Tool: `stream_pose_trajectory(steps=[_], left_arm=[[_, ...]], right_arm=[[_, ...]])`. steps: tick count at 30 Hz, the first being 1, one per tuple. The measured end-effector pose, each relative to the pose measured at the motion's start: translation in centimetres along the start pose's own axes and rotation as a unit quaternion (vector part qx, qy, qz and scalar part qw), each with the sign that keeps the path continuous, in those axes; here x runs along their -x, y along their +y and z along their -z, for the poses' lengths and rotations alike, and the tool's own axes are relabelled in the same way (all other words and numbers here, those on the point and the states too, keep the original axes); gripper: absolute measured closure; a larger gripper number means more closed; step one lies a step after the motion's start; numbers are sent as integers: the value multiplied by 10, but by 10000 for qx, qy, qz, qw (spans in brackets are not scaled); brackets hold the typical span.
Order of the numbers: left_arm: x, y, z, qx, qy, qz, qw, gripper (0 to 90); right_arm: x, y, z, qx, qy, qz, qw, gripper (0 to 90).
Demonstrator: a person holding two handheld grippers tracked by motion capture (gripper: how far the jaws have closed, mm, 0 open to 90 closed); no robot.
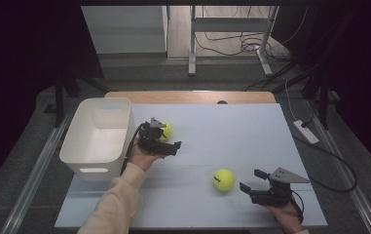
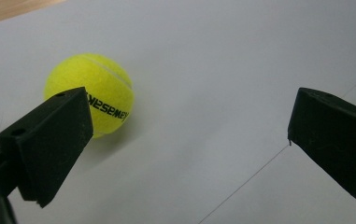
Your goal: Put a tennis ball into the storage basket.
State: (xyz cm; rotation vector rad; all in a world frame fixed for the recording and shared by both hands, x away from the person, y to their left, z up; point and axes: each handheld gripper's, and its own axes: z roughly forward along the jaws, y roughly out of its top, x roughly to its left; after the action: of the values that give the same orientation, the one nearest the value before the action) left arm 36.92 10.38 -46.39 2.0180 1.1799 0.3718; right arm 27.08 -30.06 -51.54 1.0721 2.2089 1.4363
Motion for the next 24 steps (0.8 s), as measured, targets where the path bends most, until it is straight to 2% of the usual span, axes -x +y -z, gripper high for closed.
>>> stream_pose_trajectory(steps=[4, 24], left_arm=[[-1, 4, -2, -32, 39, -17, 10000, 10], [-23, 18, -29, -285, 277, 311, 9987, 11]], right_arm=[[0, 0, -1, -16, -4, 18, 10000, 163], [1, 0, -1, -16, 11, 10, 10000, 163]])
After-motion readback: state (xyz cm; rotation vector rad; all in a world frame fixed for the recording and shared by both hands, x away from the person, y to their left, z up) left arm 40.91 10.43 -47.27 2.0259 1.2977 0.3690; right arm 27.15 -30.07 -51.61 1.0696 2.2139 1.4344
